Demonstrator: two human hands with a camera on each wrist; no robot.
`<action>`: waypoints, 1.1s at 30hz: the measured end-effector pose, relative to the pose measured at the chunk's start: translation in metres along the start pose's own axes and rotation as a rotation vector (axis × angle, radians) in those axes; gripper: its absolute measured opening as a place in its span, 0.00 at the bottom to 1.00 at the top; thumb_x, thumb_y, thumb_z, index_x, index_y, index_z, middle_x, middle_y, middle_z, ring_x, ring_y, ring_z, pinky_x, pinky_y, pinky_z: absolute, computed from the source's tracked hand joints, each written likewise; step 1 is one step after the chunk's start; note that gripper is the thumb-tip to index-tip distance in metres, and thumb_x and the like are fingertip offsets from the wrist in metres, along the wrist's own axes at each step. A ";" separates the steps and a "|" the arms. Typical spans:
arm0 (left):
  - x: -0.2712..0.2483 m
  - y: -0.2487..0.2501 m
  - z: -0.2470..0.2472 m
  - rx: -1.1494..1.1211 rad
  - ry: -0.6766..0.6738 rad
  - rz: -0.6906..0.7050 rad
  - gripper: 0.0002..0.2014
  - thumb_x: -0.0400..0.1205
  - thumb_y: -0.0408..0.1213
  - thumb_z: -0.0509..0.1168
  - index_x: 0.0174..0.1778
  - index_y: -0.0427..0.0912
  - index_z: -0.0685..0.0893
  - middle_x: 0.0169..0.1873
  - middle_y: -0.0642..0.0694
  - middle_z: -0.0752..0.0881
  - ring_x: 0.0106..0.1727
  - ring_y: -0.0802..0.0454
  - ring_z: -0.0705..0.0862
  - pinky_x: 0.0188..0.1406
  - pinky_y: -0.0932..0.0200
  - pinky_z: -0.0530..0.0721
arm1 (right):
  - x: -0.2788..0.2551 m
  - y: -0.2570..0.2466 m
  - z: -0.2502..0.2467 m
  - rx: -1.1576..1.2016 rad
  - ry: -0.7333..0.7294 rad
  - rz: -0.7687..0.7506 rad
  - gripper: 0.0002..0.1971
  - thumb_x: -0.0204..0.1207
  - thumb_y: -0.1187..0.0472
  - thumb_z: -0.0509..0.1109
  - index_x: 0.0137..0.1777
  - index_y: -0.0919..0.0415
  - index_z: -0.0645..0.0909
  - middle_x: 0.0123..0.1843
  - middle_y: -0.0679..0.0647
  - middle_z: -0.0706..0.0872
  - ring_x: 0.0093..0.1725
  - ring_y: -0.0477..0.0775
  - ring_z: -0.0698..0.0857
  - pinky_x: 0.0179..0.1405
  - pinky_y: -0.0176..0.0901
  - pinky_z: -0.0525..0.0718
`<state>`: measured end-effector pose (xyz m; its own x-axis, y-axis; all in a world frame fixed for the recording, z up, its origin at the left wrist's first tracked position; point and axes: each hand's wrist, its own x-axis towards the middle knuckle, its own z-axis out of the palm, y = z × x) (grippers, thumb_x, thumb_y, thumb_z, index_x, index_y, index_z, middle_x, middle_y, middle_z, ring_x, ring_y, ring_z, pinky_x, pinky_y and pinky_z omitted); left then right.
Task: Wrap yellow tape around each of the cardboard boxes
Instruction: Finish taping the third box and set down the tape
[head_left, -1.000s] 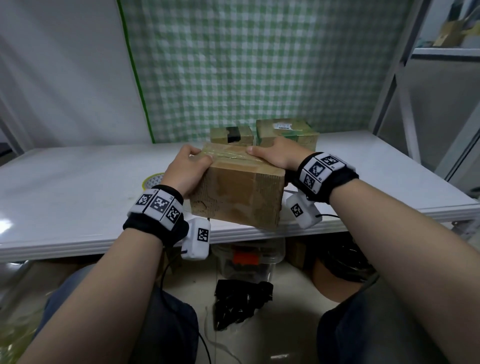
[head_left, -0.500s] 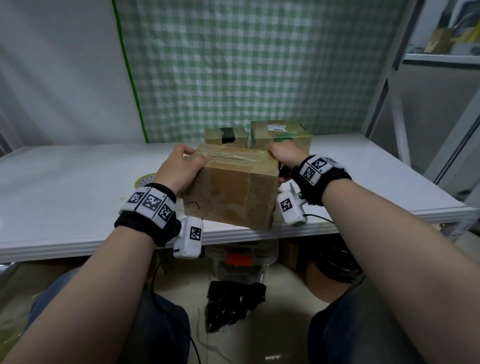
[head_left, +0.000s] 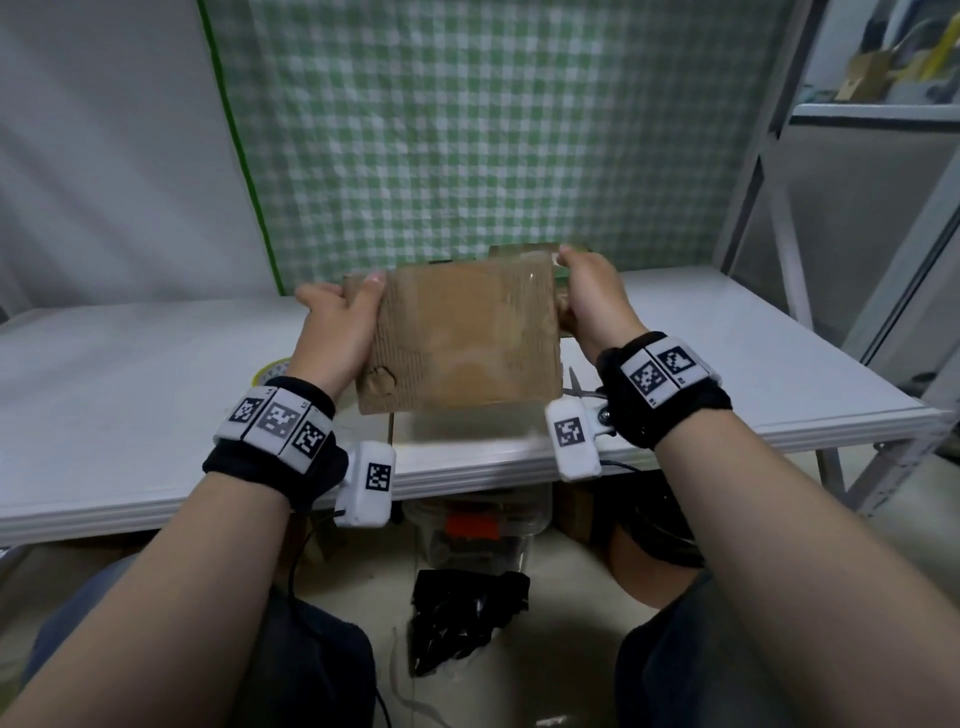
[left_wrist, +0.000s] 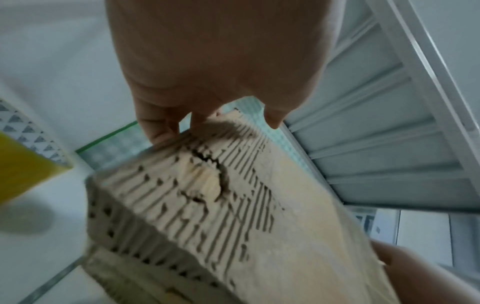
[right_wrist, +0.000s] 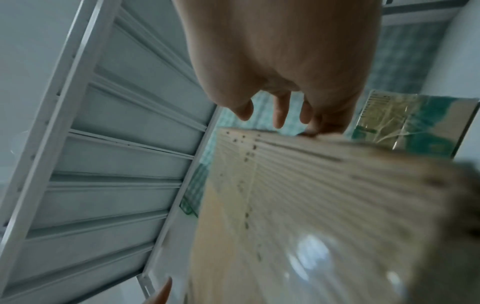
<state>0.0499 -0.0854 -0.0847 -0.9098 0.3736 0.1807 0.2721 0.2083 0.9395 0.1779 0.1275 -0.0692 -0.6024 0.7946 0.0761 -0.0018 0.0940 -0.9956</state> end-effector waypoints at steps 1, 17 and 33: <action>0.000 -0.001 -0.001 -0.047 -0.024 -0.016 0.26 0.86 0.59 0.60 0.65 0.41 0.66 0.52 0.50 0.79 0.56 0.48 0.82 0.58 0.49 0.81 | -0.001 -0.001 -0.001 0.006 0.021 -0.004 0.13 0.80 0.42 0.62 0.52 0.49 0.80 0.50 0.54 0.86 0.43 0.56 0.83 0.44 0.53 0.80; -0.003 -0.013 -0.007 -0.118 -0.397 -0.222 0.14 0.81 0.30 0.67 0.60 0.46 0.87 0.49 0.46 0.92 0.55 0.45 0.87 0.61 0.47 0.80 | -0.007 0.014 0.008 -0.170 -0.028 0.065 0.32 0.87 0.62 0.65 0.87 0.59 0.56 0.60 0.50 0.77 0.41 0.42 0.78 0.31 0.34 0.77; 0.003 -0.023 -0.005 -0.109 -0.334 -0.345 0.40 0.82 0.33 0.74 0.87 0.47 0.61 0.64 0.40 0.86 0.47 0.47 0.90 0.28 0.58 0.89 | -0.039 -0.005 0.016 -0.541 -0.069 -0.277 0.10 0.86 0.56 0.65 0.54 0.47 0.89 0.56 0.46 0.90 0.46 0.48 0.86 0.46 0.45 0.86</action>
<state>0.0397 -0.0938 -0.1044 -0.7863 0.5723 -0.2327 -0.0781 0.2816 0.9564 0.1886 0.0859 -0.0682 -0.6876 0.6583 0.3063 0.2289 0.5969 -0.7690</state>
